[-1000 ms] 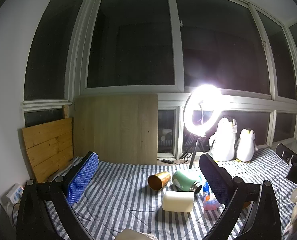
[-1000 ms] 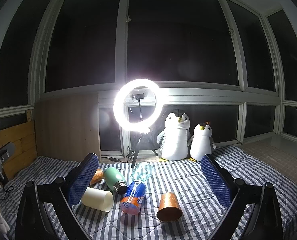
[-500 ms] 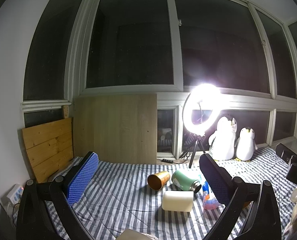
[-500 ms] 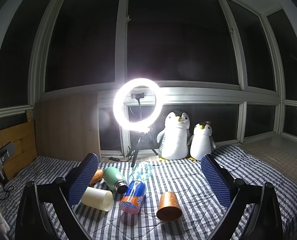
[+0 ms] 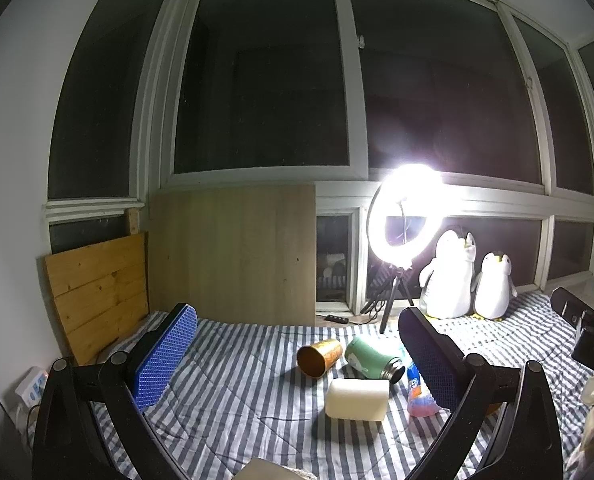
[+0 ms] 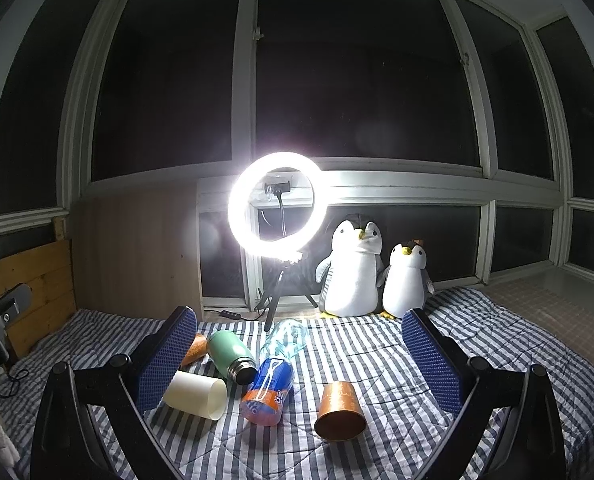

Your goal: Flip cup upside down

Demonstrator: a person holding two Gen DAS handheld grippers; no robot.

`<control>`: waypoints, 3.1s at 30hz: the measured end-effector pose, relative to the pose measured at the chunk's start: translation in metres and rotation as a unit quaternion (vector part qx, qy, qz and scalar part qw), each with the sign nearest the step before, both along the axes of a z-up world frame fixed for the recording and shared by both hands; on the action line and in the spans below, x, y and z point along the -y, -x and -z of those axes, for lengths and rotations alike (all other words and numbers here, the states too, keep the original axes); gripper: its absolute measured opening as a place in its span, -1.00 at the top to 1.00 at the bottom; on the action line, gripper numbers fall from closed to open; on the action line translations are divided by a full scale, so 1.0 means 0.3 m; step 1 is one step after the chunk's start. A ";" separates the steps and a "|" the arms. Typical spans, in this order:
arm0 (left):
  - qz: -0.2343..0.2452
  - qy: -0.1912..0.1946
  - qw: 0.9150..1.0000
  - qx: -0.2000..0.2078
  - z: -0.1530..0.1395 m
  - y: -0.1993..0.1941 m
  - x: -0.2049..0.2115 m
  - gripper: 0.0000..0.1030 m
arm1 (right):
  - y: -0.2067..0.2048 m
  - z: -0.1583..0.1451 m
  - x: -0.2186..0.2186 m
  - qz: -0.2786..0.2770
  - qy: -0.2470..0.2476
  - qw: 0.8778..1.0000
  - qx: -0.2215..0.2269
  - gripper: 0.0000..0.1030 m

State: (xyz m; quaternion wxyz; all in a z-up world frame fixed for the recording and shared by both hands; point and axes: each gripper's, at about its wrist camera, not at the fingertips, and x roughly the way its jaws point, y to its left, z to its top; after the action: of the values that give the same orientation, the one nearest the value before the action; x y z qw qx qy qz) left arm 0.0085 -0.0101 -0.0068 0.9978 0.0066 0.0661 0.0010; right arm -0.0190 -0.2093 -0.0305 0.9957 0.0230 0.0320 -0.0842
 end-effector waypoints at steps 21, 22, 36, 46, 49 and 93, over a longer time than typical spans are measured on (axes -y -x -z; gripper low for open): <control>-0.011 -0.008 1.000 -0.023 -0.006 -0.038 0.002 -0.99 | -0.042 0.003 0.037 -0.002 -0.011 1.000 -0.024 -0.97; -0.013 -0.008 1.000 -0.028 -0.005 -0.049 0.001 -0.99 | -0.056 0.002 0.046 -0.002 -0.012 0.999 -0.031 -0.97; -0.038 -0.011 0.994 -0.106 0.080 -0.246 -0.007 -0.99 | -0.253 0.045 0.132 -0.037 -0.026 0.994 -0.104 -0.97; -0.054 -0.021 0.986 -0.155 0.190 -0.443 0.021 -0.99 | -0.356 0.059 0.106 -0.053 -0.004 0.991 -0.121 -0.97; -0.046 -0.016 0.981 -0.188 0.233 -0.530 0.032 -0.99 | -0.374 0.061 0.102 -0.059 0.001 0.990 -0.132 -0.97; 0.132 -0.023 0.854 -0.502 0.646 -1.211 0.171 -0.53 | -0.477 0.190 0.146 -0.048 -0.036 0.955 -0.292 -0.97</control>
State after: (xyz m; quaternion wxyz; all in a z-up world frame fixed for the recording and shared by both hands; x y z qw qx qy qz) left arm 0.3718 -0.0615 -0.2007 0.8193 0.0383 0.5565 -0.1327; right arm 0.1240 -0.2533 -0.0875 0.9444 0.0320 0.3250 -0.0386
